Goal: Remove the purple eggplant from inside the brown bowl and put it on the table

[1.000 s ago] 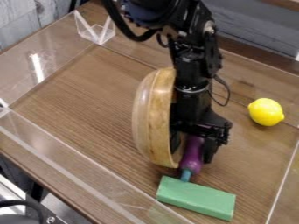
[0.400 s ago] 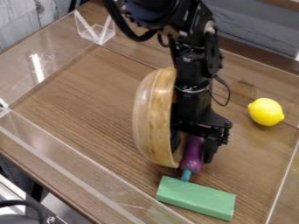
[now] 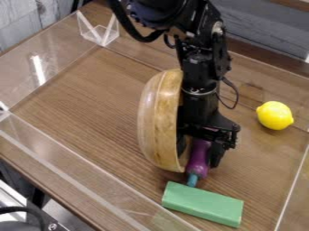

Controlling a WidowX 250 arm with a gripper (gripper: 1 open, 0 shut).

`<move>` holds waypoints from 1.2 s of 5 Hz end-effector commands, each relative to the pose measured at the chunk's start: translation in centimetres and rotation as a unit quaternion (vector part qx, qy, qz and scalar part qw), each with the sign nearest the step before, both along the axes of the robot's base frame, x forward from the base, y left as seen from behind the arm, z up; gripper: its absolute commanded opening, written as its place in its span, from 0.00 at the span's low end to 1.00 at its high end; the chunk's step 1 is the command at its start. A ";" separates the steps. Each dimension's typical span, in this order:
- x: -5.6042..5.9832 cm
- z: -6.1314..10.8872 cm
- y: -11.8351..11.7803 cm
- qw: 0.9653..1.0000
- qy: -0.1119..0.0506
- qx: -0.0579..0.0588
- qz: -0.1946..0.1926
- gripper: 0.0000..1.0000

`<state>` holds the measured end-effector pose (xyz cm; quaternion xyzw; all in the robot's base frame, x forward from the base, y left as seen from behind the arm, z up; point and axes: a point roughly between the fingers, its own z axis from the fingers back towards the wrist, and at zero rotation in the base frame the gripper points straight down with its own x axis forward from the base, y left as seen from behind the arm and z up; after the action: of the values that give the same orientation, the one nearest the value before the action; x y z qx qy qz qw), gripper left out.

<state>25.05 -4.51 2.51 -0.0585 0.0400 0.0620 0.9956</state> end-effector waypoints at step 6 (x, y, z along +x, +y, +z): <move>-0.6 -0.3 1.5 1.000 0.005 0.001 0.019 0.00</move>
<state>24.75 -3.73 2.35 -0.0597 0.0411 0.0735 0.9947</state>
